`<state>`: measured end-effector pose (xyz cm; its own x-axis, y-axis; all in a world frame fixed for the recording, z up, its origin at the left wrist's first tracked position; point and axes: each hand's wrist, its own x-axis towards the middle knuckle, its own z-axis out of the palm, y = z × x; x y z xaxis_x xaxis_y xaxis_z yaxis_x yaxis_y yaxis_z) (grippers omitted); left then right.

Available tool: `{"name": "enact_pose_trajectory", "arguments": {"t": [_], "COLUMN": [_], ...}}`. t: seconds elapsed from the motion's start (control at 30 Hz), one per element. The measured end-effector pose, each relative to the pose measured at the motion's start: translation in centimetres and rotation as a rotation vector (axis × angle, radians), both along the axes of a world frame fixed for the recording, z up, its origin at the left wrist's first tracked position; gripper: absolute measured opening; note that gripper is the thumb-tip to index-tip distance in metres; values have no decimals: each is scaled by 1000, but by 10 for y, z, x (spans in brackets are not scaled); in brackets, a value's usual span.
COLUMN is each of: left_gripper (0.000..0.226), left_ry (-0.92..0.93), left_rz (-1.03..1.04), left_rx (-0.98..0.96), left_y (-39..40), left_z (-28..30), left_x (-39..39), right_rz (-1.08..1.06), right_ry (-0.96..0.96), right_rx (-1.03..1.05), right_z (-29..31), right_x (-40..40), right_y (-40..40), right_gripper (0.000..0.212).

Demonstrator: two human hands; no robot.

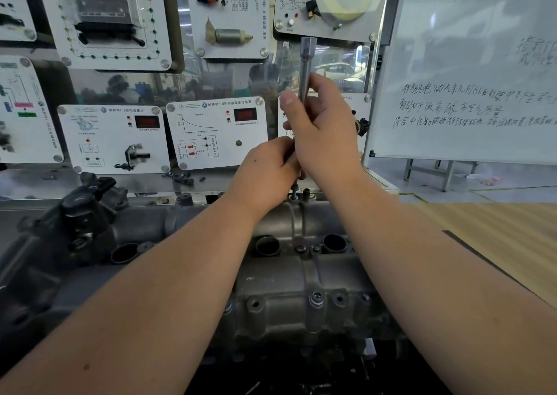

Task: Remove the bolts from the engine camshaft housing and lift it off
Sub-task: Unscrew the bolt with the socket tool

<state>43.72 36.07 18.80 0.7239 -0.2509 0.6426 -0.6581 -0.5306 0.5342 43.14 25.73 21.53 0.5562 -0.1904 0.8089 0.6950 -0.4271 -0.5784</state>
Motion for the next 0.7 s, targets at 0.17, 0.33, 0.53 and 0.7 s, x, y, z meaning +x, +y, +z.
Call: {"name": "enact_pose_trajectory", "arguments": {"t": [0.17, 0.33, 0.53, 0.7], "left_gripper": [19, 33, 17, 21], "left_ry": [2, 51, 1, 21], "left_rz": [21, -44, 4, -8], "left_rx": [-19, -39, -17, -51], "left_y": [-1, -2, 0, -1], "left_z": [-1, -4, -1, -3], "left_x": [4, 0, 2, 3], "right_rz": [-31, -5, -24, -28], "right_ry": [25, 50, 48, 77], "right_rx": [-53, -14, -2, -60], "right_z": [2, 1, 2, 4], "right_x": [1, 2, -2, -1], "right_y": [-2, -2, 0, -3], "right_gripper": [25, 16, 23, 23]}}
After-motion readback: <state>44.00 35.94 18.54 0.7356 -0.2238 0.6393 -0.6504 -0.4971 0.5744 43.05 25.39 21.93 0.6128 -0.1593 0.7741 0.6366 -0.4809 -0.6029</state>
